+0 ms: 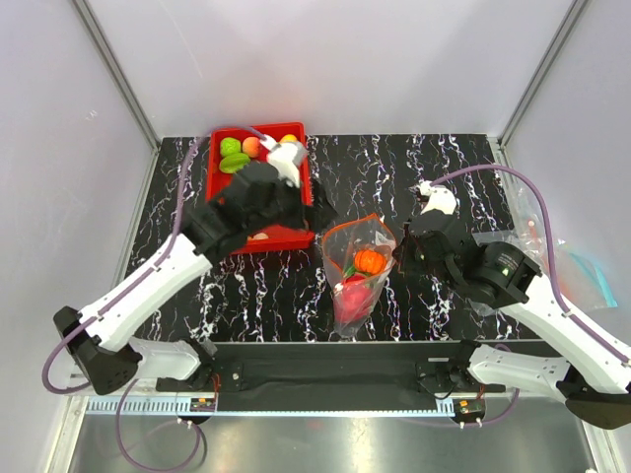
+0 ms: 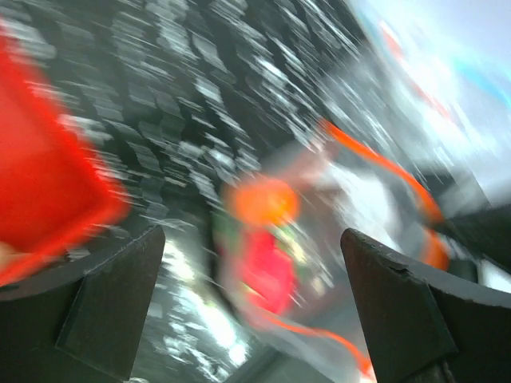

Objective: Place the food in the zip-top bag and seal the zipper
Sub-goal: Place the fake fruit in the zipper food storage bag.

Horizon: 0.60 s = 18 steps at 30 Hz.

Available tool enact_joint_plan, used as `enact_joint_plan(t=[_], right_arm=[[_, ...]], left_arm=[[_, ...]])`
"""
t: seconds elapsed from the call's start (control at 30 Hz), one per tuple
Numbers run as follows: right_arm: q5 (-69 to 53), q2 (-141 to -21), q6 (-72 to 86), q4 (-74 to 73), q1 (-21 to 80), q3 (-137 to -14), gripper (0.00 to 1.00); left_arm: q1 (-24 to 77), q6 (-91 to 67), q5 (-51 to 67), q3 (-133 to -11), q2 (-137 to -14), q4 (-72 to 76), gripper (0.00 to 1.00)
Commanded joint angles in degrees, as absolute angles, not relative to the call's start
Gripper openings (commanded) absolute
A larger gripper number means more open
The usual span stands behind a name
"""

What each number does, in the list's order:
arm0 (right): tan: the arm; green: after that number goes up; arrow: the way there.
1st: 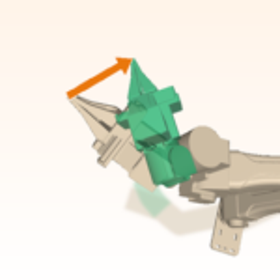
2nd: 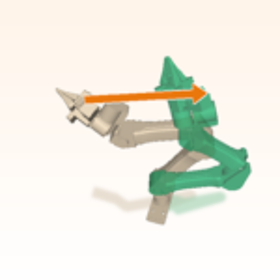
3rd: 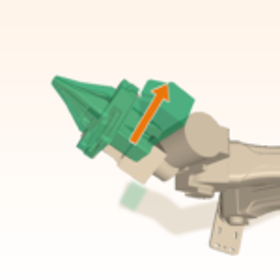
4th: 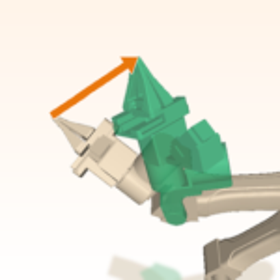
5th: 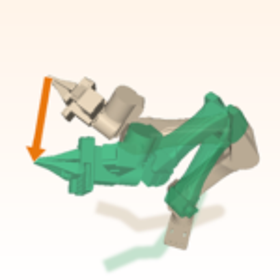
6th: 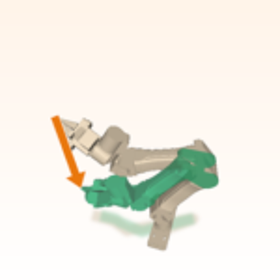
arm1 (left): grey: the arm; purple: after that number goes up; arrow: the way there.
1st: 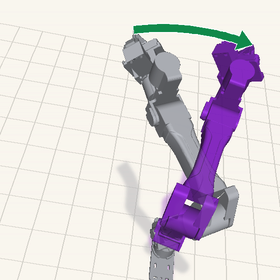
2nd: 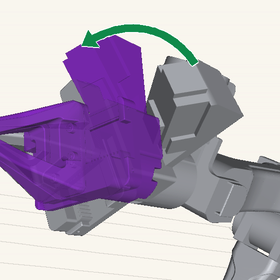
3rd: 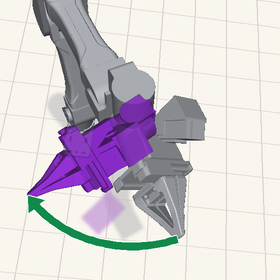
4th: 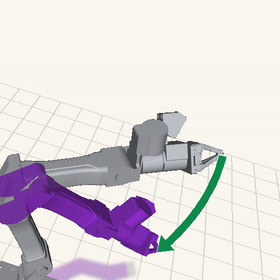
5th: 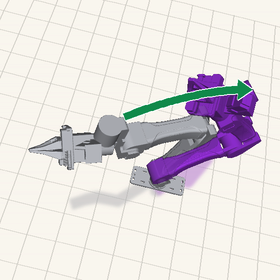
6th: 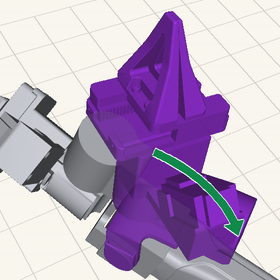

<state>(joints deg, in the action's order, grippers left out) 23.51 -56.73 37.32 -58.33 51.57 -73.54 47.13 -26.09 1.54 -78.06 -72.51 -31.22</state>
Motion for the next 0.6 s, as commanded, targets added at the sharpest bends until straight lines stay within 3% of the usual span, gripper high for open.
enact_joint_plan(t=[0.0, 0.27, 0.57], right_arm=[[26.28, -55.64, 36.12, -56.42, 51.15, -74.35, 0.00], [24.70, -56.42, 34.89, -56.51, 51.15, -75.15, 0.00], [23.47, -56.52, 34.19, -54.94, 51.24, -73.74, 0.00]], left_arm=[[38.97, -23.30, -5.08, -82.26, -73.21, -34.28, 0.99], [20.33, -19.95, -9.49, -86.13, -87.26, -33.58, 0.99], [13.01, -18.19, -12.82, -96.12, -105.80, -27.77, 0.99]])
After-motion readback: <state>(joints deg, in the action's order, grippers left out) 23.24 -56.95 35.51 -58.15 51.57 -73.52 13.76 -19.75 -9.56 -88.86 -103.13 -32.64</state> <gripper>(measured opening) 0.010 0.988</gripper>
